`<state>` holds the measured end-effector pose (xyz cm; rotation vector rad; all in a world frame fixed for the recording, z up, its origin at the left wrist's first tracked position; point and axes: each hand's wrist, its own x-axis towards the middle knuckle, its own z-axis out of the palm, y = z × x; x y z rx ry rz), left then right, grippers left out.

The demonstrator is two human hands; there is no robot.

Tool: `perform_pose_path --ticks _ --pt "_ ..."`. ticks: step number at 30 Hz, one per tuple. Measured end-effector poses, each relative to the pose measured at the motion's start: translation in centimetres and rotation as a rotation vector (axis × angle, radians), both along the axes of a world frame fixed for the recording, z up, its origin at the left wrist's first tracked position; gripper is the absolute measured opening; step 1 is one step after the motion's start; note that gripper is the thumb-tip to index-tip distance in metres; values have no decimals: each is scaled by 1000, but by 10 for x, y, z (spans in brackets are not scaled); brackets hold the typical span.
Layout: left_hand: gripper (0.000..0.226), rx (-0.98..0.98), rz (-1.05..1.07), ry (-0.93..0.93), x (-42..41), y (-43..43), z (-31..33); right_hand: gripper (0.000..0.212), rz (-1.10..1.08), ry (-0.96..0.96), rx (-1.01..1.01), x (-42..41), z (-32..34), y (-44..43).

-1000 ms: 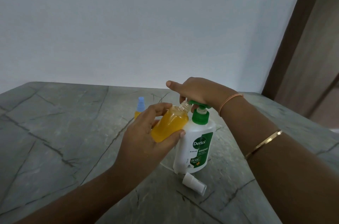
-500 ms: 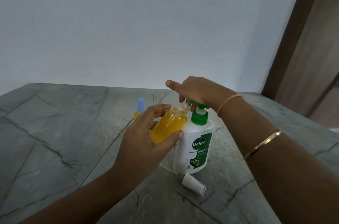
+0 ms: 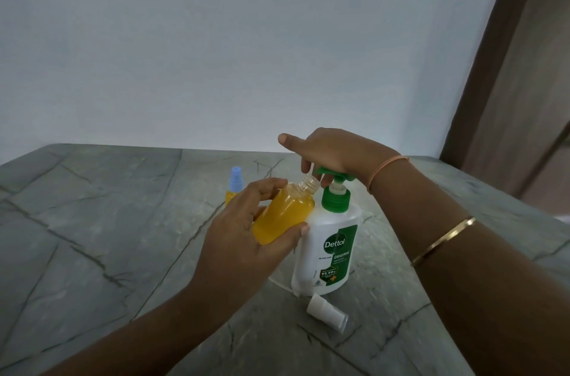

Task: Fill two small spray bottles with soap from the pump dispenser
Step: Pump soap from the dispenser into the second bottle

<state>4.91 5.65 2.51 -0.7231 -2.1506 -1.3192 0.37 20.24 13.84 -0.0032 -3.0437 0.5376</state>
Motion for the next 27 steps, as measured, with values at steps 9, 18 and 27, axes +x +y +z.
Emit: perform_pose_path --ticks 9,18,27 --pt "54 -1 9 16 1 -1 -2 66 15 -14 -69 2 -8 -1" --pt "54 0 4 27 -1 1 -3 71 -5 2 -26 -2 -1 4" --pt "52 14 7 46 -4 0 -4 63 -3 -18 -67 -2 -10 3"
